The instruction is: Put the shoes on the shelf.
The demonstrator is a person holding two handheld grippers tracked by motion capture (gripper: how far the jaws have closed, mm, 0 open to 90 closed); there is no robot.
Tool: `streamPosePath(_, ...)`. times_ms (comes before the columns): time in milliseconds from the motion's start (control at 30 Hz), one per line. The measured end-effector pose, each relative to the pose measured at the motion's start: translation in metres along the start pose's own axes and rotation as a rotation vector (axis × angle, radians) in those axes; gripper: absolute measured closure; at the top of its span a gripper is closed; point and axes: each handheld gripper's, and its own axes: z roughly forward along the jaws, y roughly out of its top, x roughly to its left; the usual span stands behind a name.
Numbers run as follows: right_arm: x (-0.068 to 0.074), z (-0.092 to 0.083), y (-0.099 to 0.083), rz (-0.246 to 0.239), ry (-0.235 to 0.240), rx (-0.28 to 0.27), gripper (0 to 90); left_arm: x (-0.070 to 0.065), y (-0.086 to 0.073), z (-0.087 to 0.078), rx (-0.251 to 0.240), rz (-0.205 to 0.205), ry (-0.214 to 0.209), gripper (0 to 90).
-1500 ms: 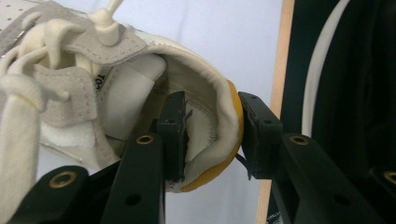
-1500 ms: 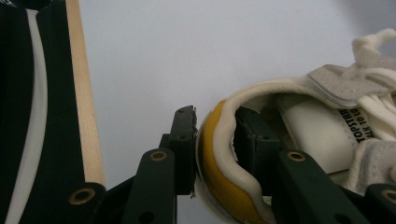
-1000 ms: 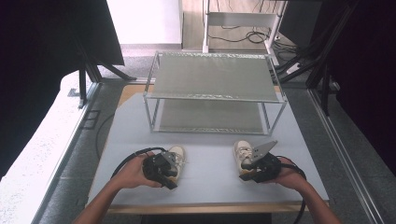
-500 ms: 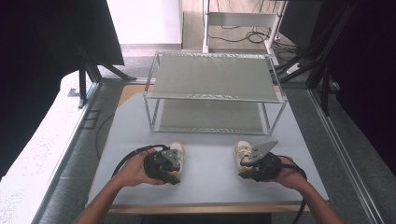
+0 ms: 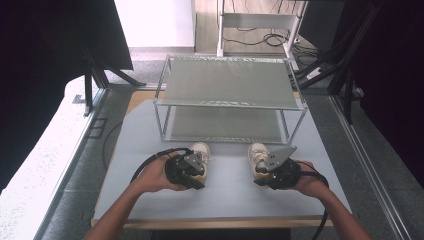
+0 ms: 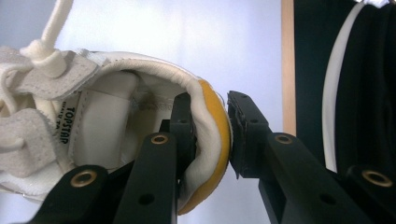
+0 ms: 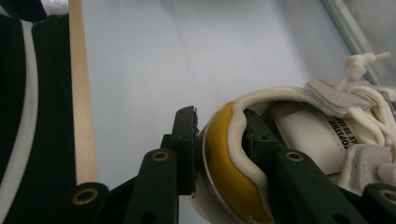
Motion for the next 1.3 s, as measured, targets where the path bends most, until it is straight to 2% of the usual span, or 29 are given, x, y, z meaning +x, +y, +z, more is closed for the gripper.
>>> streamPosePath(200, -0.007, 0.002, 0.012, -0.039, -0.025, -0.004, 70.4, 0.011, 0.021, -0.002, -0.020, 0.032, 0.041, 73.0)
streamPosePath(300, -0.015, 0.005, 0.015, -0.045, -0.022, -0.012, 70.4, 0.018, 0.030, 0.000, -0.030, 0.042, 0.055, 73.0)
streamPosePath(433, -0.024, 0.010, 0.017, -0.050, -0.026, 0.000, 70.4, 0.026, 0.041, 0.003, -0.033, 0.064, 0.072, 73.0)
streamPosePath(500, -0.029, 0.013, 0.018, -0.052, -0.028, 0.009, 70.3, 0.029, 0.043, 0.004, -0.035, 0.063, 0.073, 73.0)
streamPosePath(567, -0.034, 0.016, 0.019, -0.053, -0.028, 0.017, 70.3, 0.038, 0.049, 0.007, -0.036, 0.067, 0.082, 73.0)
streamPosePath(700, -0.047, 0.018, 0.021, -0.042, -0.027, 0.010, 70.3, 0.050, 0.052, 0.010, -0.033, 0.079, 0.105, 72.8)
streamPosePath(800, -0.057, 0.021, 0.019, -0.022, -0.043, -0.008, 70.3, 0.058, 0.051, 0.011, -0.042, 0.069, 0.105, 72.8)
streamPosePath(867, -0.063, 0.022, 0.019, -0.014, -0.052, -0.011, 70.2, 0.068, 0.049, 0.013, -0.035, 0.054, 0.116, 72.8)
streamPosePath(1033, -0.076, 0.028, 0.019, 0.009, -0.057, -0.031, 70.2, 0.082, 0.049, 0.019, -0.052, 0.036, 0.135, 72.8)
streamPosePath(1133, -0.081, 0.033, 0.021, 0.011, -0.067, -0.010, 70.2, 0.088, 0.052, 0.022, -0.054, 0.035, 0.149, 72.7)
streamPosePath(1200, -0.085, 0.036, 0.023, 0.005, -0.068, -0.007, 70.2, 0.092, 0.053, 0.025, -0.046, 0.052, 0.164, 72.8)
streamPosePath(1300, -0.090, 0.040, 0.027, 0.010, -0.066, -0.002, 70.1, 0.098, 0.055, 0.028, -0.048, 0.050, 0.154, 72.7)
